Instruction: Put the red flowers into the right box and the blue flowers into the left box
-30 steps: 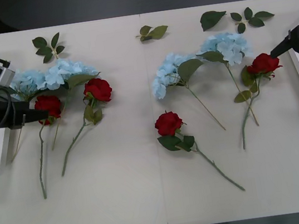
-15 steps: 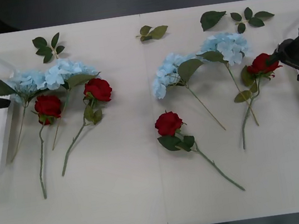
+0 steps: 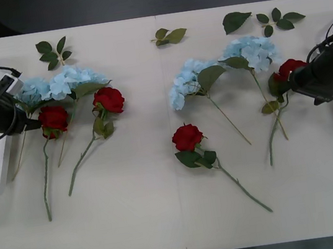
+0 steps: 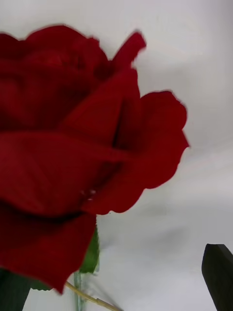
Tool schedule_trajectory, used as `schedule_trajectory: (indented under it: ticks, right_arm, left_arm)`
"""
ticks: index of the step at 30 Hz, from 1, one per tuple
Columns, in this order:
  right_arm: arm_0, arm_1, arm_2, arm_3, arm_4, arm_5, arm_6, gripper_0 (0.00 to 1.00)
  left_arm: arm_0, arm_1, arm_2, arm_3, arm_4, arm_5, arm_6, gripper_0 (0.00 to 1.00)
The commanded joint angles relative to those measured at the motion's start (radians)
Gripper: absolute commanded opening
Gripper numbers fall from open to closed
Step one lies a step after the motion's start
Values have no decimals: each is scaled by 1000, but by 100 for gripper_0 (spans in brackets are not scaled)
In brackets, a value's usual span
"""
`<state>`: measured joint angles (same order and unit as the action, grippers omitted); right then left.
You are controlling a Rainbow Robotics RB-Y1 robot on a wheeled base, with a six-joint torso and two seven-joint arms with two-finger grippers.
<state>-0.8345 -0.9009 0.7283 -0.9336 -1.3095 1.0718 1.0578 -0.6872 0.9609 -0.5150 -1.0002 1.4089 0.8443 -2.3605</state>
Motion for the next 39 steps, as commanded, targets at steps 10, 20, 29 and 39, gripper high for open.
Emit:
schedule_trajectory:
  ticks: [10,20,29,39]
  right_arm:
    - [-14,65,-61,67,58,-3,48,100]
    - [-15,97,-82,111,85,-12,70,97]
    - [-14,99,-93,116,85,-10,74,26]
    - [-15,105,-96,122,101,-26,82,0]
  left_arm:
    - [61,-1,9,-5,7,-96,43,100]
    - [70,-24,9,-5,-7,-105,60,80]
    - [70,-48,9,-5,-33,-119,84,41]
    - [70,-53,9,-6,-4,-119,99,0]
